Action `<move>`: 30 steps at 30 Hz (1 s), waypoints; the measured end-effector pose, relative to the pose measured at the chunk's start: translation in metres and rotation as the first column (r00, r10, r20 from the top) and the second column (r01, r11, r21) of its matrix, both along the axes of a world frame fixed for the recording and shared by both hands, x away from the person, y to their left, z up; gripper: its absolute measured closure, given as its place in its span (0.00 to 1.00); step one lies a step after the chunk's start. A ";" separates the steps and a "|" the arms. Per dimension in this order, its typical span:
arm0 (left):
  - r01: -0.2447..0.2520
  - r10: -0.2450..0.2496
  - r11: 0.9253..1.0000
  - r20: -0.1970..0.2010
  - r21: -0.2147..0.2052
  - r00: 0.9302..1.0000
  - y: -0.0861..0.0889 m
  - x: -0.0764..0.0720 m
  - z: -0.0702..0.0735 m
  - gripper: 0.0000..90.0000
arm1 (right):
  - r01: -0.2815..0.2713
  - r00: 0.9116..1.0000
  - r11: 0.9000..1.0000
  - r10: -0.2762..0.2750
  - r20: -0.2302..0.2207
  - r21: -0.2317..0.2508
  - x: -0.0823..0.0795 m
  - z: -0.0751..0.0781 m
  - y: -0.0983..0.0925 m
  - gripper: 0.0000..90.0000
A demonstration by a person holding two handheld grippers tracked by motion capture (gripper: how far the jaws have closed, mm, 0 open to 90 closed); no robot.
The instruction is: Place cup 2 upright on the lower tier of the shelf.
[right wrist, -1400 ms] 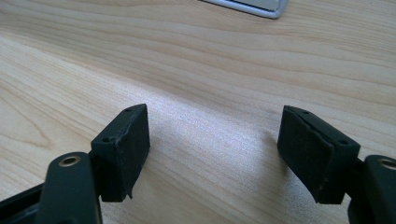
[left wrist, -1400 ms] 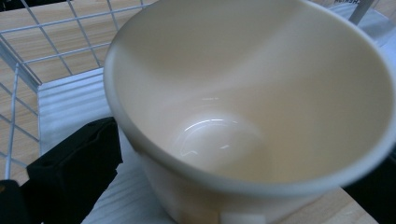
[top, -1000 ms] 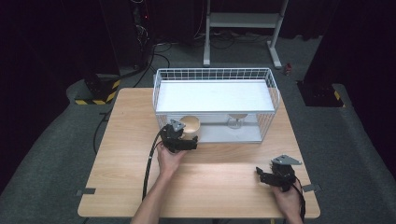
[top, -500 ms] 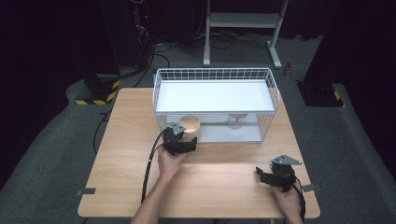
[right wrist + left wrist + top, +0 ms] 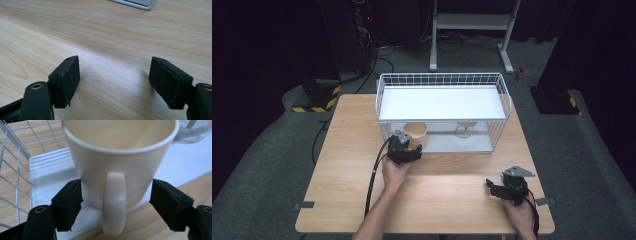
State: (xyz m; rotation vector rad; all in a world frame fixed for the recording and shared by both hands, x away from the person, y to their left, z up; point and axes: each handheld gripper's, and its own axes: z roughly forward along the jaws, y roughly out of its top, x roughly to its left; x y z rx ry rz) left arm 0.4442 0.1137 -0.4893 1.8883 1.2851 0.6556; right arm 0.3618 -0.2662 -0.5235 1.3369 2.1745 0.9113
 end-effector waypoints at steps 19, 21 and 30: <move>-0.032 0.034 0.997 -0.024 0.064 0.999 -0.008 0.011 -0.005 0.51 | -0.001 1.000 1.000 0.001 0.000 0.000 0.000 0.000 0.000 0.28; -0.038 0.039 0.998 -0.027 0.057 0.999 -0.008 0.013 -0.006 0.53 | -0.004 1.000 1.000 0.004 0.001 0.000 0.000 0.000 0.000 0.28; -0.043 0.047 0.996 -0.054 0.076 0.997 -0.014 0.025 -0.005 0.60 | -0.004 1.000 1.000 0.004 0.001 0.000 0.000 0.000 0.000 0.28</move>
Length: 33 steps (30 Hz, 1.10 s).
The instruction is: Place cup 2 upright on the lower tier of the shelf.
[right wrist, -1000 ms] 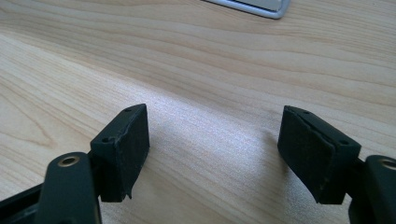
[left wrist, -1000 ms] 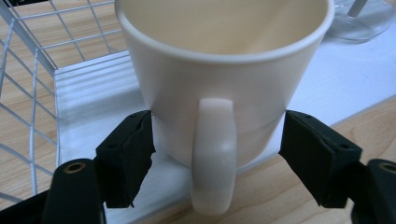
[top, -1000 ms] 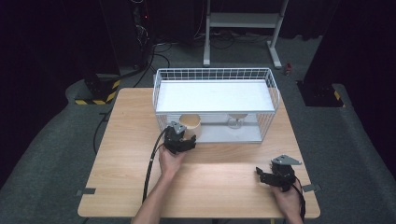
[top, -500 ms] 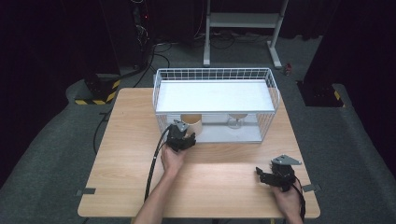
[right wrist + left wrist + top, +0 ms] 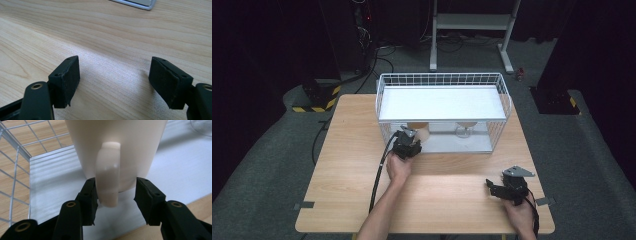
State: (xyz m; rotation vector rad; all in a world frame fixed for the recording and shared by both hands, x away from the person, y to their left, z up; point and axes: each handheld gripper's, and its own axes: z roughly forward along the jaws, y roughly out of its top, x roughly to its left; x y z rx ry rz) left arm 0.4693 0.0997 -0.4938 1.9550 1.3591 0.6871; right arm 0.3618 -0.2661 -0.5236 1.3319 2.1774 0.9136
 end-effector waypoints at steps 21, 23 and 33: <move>0.010 -0.011 0.999 -0.022 -0.053 1.000 -0.003 0.014 -0.003 0.58 | 0.004 1.000 1.000 -0.004 -0.003 0.002 0.000 0.000 0.000 0.28; 0.008 -0.009 0.998 -0.013 -0.056 1.000 -0.003 0.010 -0.003 0.54 | 0.004 1.000 1.000 -0.004 -0.002 0.002 0.000 0.000 0.000 0.28; 0.032 -0.030 0.996 0.021 -0.083 0.999 0.007 -0.010 0.004 0.37 | 0.004 1.000 1.000 -0.004 -0.003 0.002 0.000 0.000 0.000 0.28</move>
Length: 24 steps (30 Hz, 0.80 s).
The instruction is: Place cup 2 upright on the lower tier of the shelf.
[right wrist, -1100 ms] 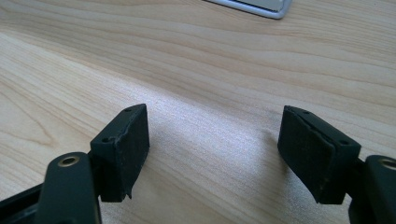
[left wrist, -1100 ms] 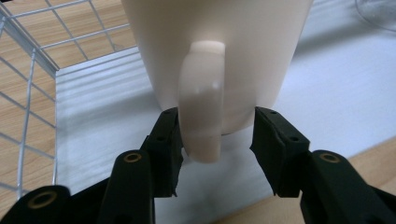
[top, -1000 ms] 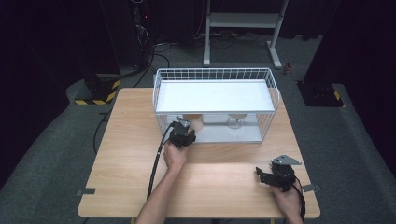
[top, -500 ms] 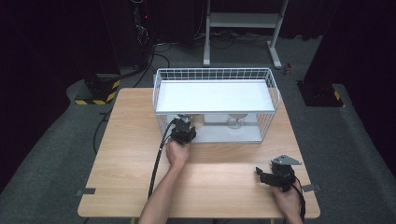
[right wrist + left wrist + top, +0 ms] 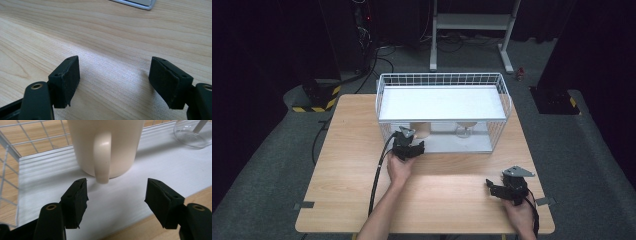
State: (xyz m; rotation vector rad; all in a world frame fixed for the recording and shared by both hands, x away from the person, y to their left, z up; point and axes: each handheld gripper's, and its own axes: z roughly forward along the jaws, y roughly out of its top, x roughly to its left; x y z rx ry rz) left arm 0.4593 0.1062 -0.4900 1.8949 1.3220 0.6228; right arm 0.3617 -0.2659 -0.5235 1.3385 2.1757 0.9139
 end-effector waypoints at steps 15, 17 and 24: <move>0.019 -0.018 0.999 0.038 -0.042 0.999 0.016 -0.020 0.011 0.36 | 0.001 1.000 1.000 -0.001 0.000 0.000 0.000 0.000 0.000 0.28; 0.019 -0.017 0.999 0.040 -0.048 0.999 0.017 -0.022 0.013 0.35 | 0.001 1.000 1.000 -0.001 0.000 0.000 0.000 0.000 0.000 0.28; 0.030 -0.027 0.998 0.055 -0.061 0.998 0.022 -0.029 0.020 0.35 | 0.002 1.000 1.000 -0.002 0.000 0.002 0.000 0.000 0.000 0.28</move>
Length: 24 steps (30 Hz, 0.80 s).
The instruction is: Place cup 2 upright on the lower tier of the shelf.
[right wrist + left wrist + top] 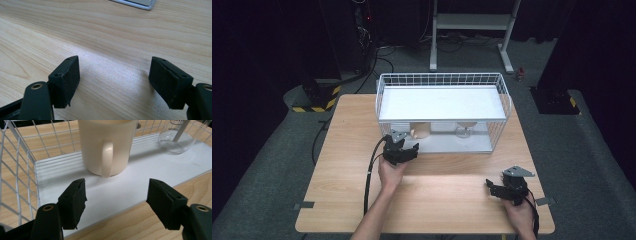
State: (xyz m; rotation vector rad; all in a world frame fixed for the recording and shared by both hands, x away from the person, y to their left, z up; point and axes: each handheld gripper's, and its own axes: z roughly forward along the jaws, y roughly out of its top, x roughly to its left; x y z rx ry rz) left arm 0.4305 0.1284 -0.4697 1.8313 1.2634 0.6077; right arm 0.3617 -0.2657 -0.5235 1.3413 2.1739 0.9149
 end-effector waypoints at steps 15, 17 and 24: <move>0.007 -0.007 1.000 0.004 -0.009 1.000 0.008 -0.014 0.006 0.34 | 0.000 1.000 1.000 0.000 0.000 0.000 0.000 0.000 0.000 0.28; 0.012 -0.012 1.000 0.002 -0.010 1.000 0.010 -0.017 0.006 0.34 | 0.000 1.000 1.000 0.000 0.000 0.000 0.000 0.000 0.000 0.28; 0.006 -0.006 1.000 0.003 -0.016 1.000 0.015 -0.023 0.008 0.34 | -0.002 1.000 1.000 0.002 0.000 -0.001 0.000 0.000 0.000 0.28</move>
